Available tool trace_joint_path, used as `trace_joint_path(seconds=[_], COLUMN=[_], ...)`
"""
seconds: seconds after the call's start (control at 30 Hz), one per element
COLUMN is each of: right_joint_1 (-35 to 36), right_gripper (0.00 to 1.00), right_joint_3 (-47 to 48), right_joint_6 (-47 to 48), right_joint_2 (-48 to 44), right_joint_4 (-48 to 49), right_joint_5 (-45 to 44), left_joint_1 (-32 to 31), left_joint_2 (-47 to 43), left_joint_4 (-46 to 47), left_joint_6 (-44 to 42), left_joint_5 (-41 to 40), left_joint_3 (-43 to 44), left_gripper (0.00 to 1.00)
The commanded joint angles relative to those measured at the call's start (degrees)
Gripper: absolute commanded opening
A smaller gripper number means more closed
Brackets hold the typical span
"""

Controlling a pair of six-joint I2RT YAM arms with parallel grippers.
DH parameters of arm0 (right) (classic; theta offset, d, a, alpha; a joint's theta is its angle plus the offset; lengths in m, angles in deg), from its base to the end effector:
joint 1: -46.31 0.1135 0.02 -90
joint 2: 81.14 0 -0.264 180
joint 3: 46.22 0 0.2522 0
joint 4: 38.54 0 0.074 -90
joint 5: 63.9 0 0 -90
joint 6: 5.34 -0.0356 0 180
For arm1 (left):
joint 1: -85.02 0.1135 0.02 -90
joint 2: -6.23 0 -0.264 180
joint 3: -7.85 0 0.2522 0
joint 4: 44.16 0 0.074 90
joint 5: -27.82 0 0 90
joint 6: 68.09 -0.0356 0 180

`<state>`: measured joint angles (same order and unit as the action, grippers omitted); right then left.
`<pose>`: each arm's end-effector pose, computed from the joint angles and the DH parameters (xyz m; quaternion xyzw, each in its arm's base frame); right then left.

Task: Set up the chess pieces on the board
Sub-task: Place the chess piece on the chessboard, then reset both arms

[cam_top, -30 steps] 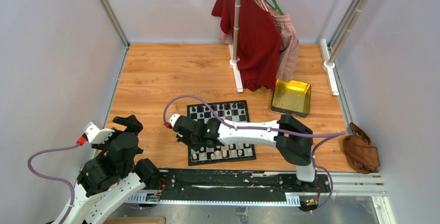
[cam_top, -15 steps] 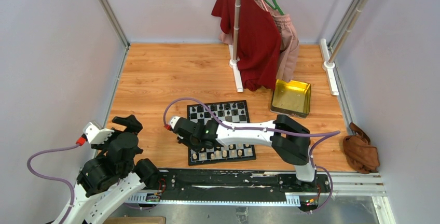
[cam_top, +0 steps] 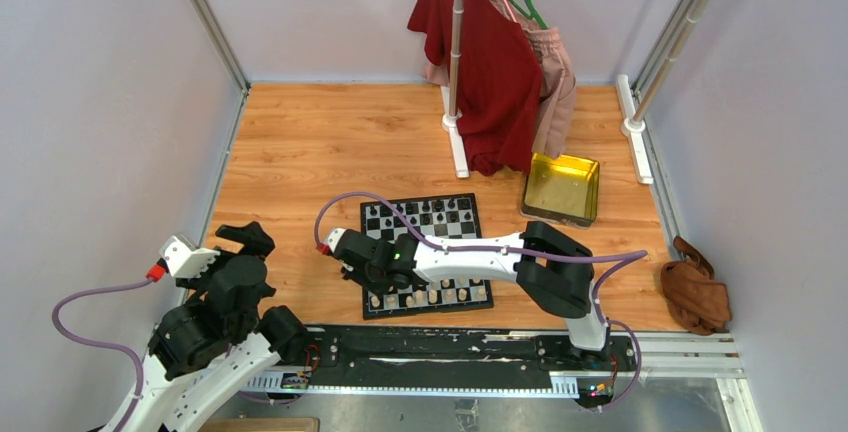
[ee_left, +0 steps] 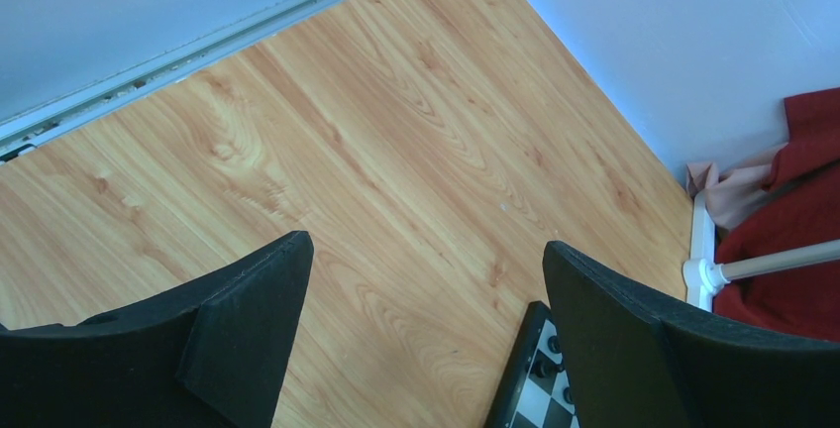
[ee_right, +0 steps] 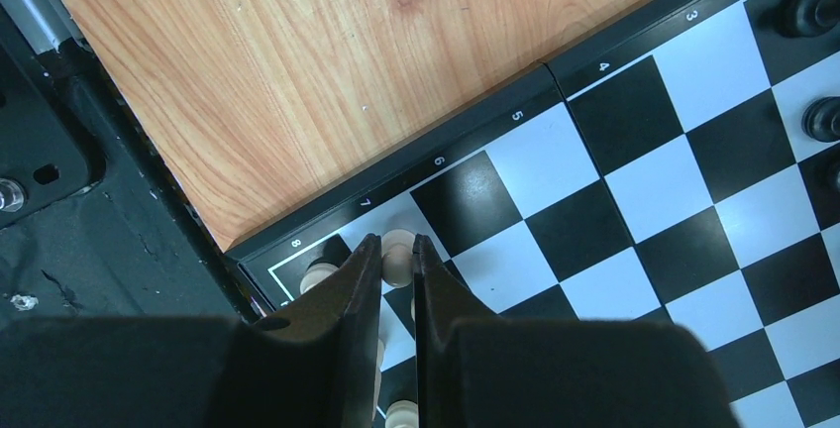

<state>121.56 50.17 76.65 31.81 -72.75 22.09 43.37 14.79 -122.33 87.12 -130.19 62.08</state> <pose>0.1129 0.4190 0.1999 -0.5115 0.7904 0.1982 0.2727 0.0285 0.0188 0.2863 -0.4117 0.6566 -0.0281 0.6314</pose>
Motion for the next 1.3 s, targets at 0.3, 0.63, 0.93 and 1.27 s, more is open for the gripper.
trace_joint_path(seconds=[0.3,0.63,0.93,1.27], right_joint_1=[0.56,0.56,0.08,-13.94], right_gripper=[0.32,0.45,0.46,0.46], right_joint_3=[-2.19,-1.28,-1.9,-16.27], right_joint_6=[1.71,3.69,4.29,4.23], right_joint_2=[-1.45,-5.48,-12.19,-31.19], right_joint_4=[0.32,-0.63,-0.89,3.74], right_joint_5=[-0.67,-2.3,-5.78,-17.49], left_joint_1=[0.43,0.43,0.43,0.43], left_joint_2=[0.44,1.19,4.52,20.1], left_joint_4=[0.42,0.42,1.98,32.3], left_joint_6=[2.2,1.75,-1.24,-22.68], left_joint_5=[-1.8,-0.43,1.78,14.55], left_joint_3=[-0.3,1.11,3.32,-5.45], left_gripper=[0.97,1.0,1.0,1.0])
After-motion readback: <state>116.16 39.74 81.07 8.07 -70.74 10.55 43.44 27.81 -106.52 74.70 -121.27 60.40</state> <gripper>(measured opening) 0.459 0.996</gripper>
